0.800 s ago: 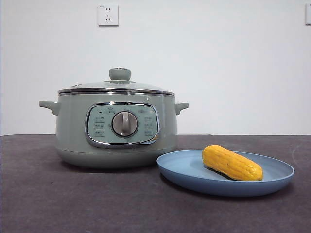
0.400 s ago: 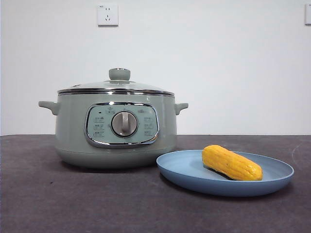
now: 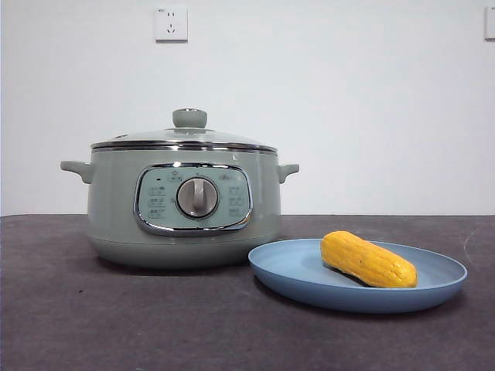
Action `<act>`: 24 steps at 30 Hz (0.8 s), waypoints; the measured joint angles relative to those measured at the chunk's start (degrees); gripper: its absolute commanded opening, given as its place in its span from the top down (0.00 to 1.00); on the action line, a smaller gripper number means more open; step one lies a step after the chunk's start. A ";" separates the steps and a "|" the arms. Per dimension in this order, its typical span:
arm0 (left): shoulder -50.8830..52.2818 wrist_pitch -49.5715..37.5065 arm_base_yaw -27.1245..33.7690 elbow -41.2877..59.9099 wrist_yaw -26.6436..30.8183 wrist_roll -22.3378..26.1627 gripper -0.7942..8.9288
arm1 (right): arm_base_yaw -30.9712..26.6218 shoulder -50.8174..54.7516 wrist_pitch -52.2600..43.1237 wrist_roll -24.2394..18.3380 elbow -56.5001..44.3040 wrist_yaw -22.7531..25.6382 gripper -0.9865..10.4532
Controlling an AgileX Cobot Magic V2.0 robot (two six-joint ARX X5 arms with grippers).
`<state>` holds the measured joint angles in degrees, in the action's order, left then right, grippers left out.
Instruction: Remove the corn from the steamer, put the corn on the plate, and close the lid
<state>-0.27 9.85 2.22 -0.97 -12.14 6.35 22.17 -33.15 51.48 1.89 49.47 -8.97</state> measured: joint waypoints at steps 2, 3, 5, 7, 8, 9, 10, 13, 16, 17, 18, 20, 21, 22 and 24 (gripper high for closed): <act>0.00 0.00 0.00 0.00 0.00 0.00 0.92 | -2.58 1.99 -4.15 -0.31 -0.04 -0.04 0.91; 0.00 0.00 0.00 0.00 0.00 0.00 0.92 | -4.09 3.26 -6.75 -0.39 -0.26 -0.07 0.91; 0.00 0.00 0.00 0.00 0.00 0.00 0.92 | -7.26 6.01 -11.96 -0.42 -1.44 -0.04 0.91; 0.00 0.00 0.00 0.00 0.00 0.00 0.92 | -10.21 8.44 -16.52 -0.42 -3.61 -0.07 0.91; 0.00 0.00 0.00 0.00 0.00 0.00 0.92 | -11.52 9.44 -18.69 -0.44 -5.05 -0.07 0.91; 0.00 0.00 0.00 0.00 0.00 0.00 0.92 | -13.03 10.51 -21.29 -0.44 -7.10 -0.07 0.91; 0.00 0.00 0.00 0.00 0.00 0.00 0.92 | -14.49 11.65 -24.41 -0.44 -9.62 -0.07 0.91; 0.00 0.00 0.00 0.00 0.00 0.00 0.92 | -17.46 15.37 -33.83 -0.39 -18.18 -0.04 0.91; 0.00 0.00 0.00 0.00 0.00 0.00 0.92 | -18.71 19.39 -41.00 -0.37 -26.64 0.09 0.91; 0.00 0.00 0.00 0.00 0.00 0.00 0.92 | -18.97 20.76 -42.34 -0.39 -29.29 0.13 0.91; 0.00 0.00 0.00 0.00 0.00 0.00 0.92 | -19.19 21.90 -43.36 -0.39 -31.50 0.15 0.91; 0.00 0.00 0.00 0.00 0.00 0.00 0.92 | -19.41 24.17 -44.63 -0.39 -36.09 0.17 0.91; 0.00 0.00 0.00 0.00 0.00 0.00 0.92 | -19.50 25.09 -44.83 -0.39 -37.83 0.17 0.91; 0.00 0.00 0.00 0.00 0.00 0.00 0.92 | -19.54 26.12 -45.22 -0.39 -39.76 0.17 0.91; 0.00 0.00 0.00 0.00 0.00 0.00 0.92 | -19.54 27.80 -45.31 -0.39 -42.56 0.15 0.91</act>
<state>-0.27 9.85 2.22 -0.97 -12.14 6.35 2.63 -5.34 6.17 1.50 6.92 -8.82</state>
